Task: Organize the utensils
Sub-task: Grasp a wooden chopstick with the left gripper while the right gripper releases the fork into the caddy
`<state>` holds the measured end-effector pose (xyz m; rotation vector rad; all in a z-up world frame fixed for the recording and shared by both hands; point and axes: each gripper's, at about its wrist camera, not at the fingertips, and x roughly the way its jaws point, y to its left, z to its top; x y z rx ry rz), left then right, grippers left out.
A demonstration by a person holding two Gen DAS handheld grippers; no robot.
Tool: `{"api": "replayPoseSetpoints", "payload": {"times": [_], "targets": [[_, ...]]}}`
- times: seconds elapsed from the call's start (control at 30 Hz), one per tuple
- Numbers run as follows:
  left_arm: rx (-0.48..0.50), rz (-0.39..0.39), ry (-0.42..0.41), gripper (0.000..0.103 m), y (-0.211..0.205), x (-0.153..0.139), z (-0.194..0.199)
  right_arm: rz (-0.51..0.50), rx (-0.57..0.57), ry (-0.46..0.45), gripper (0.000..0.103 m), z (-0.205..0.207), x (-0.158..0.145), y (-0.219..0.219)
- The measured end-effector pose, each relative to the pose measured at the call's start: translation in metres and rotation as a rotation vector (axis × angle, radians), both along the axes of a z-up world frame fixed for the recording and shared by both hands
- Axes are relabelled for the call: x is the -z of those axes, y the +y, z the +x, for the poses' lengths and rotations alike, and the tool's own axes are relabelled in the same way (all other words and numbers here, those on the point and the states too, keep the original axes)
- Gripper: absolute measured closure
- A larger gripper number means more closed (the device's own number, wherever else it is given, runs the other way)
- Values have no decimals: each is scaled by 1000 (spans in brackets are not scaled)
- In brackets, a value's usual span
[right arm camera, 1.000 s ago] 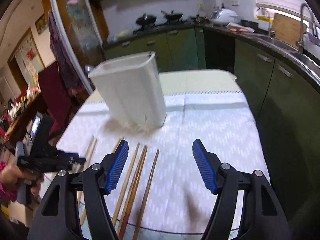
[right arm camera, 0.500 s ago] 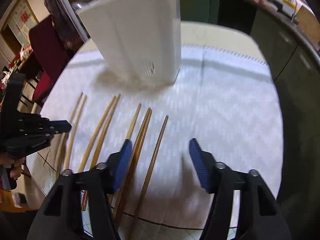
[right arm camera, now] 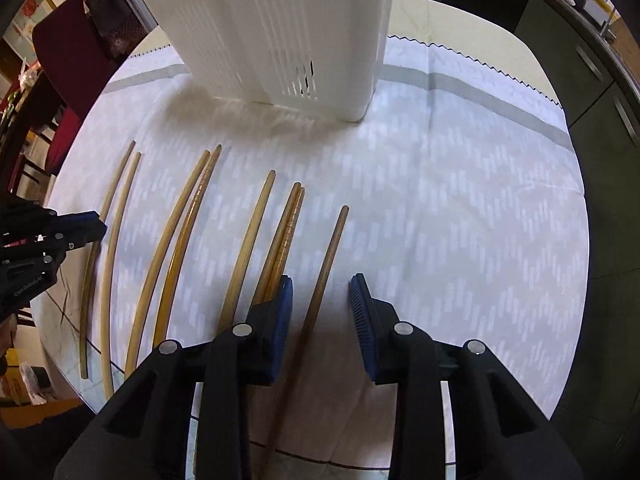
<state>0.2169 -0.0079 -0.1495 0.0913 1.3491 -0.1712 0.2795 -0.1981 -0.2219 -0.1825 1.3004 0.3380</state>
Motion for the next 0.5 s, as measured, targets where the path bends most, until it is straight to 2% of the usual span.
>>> {"api": "replayPoseSetpoints", "payload": {"times": [0.17,0.23,0.3,0.37,0.5], "targets": [[-2,24,-3,93,-6,0,1,-40,-2,-24,75,-3,4,10],[-8,29,-4,93,-8,0,3,-38,-5,-22,83,-5,4,13],[-16,30,-3,93,-11,0,4,-36,-8,-20,88,-8,5,19],[-21,25,-1,93,-11,0,4,-25,-3,-8,95,-7,6,19],[-28,-4,-15,95,-4,0,5,62,32,17,97,2,4,8]]}}
